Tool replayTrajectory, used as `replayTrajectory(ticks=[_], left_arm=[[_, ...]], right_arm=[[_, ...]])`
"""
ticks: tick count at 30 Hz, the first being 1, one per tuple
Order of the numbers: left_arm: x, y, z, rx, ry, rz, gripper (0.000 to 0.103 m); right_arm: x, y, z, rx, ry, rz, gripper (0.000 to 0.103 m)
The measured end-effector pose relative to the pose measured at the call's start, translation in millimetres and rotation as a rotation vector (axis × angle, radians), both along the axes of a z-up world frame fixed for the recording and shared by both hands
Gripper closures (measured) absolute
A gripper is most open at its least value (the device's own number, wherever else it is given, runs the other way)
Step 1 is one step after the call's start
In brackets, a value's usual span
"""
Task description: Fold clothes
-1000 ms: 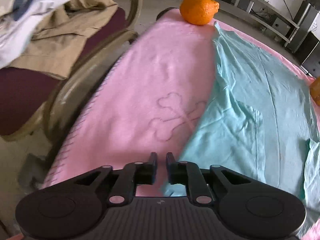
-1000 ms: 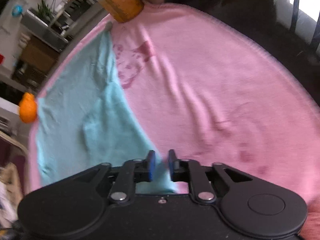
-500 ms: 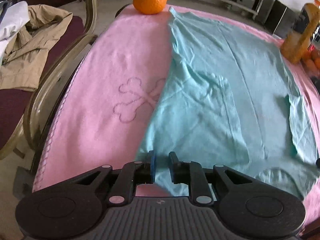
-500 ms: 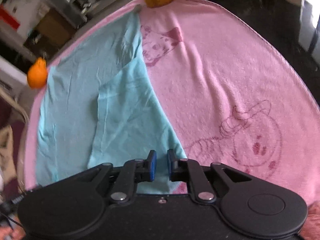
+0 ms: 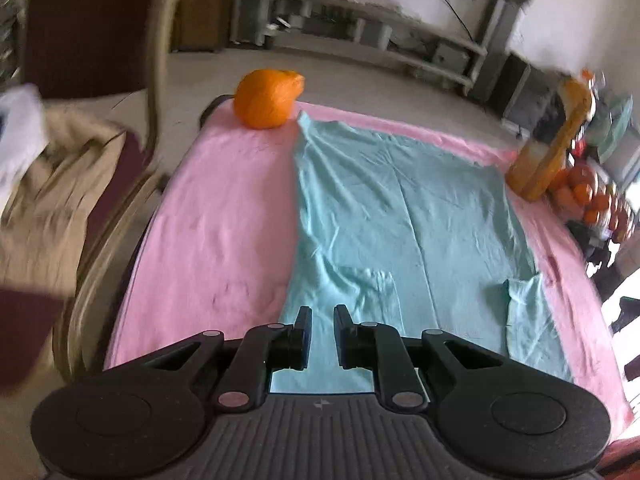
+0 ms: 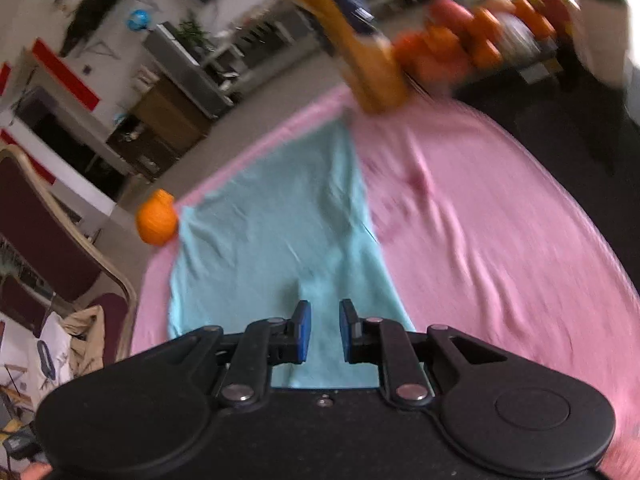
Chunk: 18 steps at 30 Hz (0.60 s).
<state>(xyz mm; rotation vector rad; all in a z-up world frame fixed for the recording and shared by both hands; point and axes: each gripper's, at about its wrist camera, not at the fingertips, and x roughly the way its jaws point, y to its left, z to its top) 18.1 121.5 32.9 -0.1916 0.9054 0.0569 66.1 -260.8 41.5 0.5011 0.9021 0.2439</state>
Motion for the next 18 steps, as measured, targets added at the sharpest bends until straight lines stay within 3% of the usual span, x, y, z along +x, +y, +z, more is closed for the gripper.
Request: replayTrajectory(ticks=[2,5,8,10,14,18], left_arm=[[23.3,-1.5,-8.9,0.02,0.055,-0.041,0.089],[42.1,3.6,-35.3,-0.042,0.12,-0.071,0.093],[50.6,7.6,-53.7,-0.086,0.159,-0.086,0.095],[59.7,8.9,-57.6,-0.105,0.162,-0.105,0.095],[84.3,12.1,-74.8,-0.151,0.209,-0.114,0.095],[100.6,8.8,-76.1,-0.174,0.136,-0.112,0.093]], right_arm=[[23.1,6.2,-1.2,-0.021,0.018,0.007,0.086],[55.9,8.5,-17.9,-0.02,0.089,0.005,0.086],[70.4,-6.9,-60.1,0.09,0.165,-0.032,0.086],[80.3,-14.3,-88.5,0.147,0.275,-0.061,0.087],[101.1,1.1,-99.4,0.106,0.313,0.032,0.087],[113.9,11.2,-110.3,0.114,0.339,0.05,0.089]])
